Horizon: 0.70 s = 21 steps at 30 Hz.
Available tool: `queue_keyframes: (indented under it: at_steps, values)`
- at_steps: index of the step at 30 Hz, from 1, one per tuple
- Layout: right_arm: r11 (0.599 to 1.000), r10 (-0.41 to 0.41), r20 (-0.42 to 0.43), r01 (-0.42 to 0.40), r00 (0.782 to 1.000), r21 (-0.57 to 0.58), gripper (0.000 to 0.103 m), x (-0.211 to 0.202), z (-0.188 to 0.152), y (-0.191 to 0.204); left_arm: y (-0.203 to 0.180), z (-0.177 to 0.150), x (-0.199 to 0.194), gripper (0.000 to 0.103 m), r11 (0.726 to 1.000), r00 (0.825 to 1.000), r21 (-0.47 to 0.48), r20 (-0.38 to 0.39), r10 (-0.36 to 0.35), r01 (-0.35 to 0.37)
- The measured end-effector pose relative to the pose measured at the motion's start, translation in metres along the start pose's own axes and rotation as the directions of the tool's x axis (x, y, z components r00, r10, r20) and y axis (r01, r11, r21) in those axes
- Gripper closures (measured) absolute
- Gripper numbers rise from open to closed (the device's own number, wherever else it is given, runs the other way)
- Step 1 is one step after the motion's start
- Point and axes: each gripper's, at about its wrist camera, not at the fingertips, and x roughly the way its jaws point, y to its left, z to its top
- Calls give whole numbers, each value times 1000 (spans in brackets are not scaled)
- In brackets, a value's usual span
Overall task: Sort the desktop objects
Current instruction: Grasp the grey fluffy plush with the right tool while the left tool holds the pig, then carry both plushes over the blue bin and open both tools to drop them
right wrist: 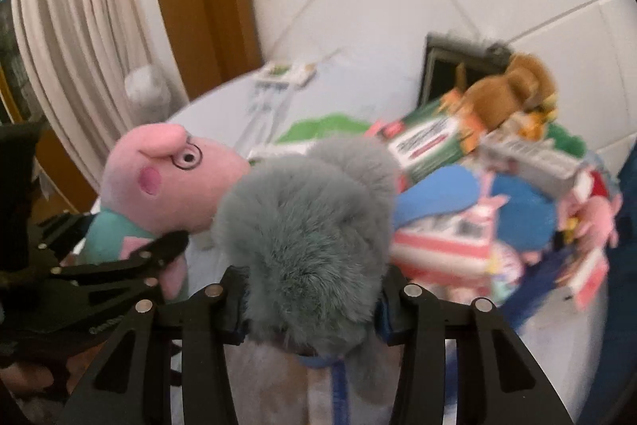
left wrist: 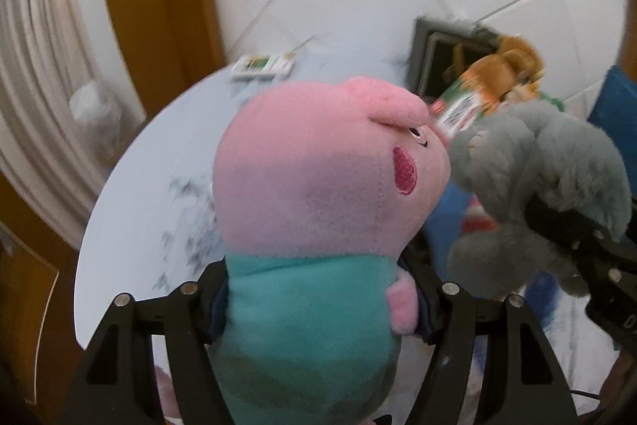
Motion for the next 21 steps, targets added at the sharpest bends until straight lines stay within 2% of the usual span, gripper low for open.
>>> queue_keyframes:
  at_steps: [5, 11, 15, 21]
  values:
    - [998, -62, 109, 58, 992, 39, 58, -63, 7, -32, -46, 22, -32, 35, 996, 993, 66, 93, -69, 63]
    - [976, -201, 235, 174, 951, 130, 58, -150, 1, -84, -119, 44, -75, 35, 971, 961, 178, 196, -194, 160]
    - [943, -314, 304, 260, 900, 206, 58, -214, -13, -117, -175, 55, -104, 35, 936, 924, 262, 237, -300, 237]
    - [883, -444, 371, 327, 816, 338, 58, -307, -45, -165, -264, 66, -152, 35, 862, 842, 379, 288, -456, 337]
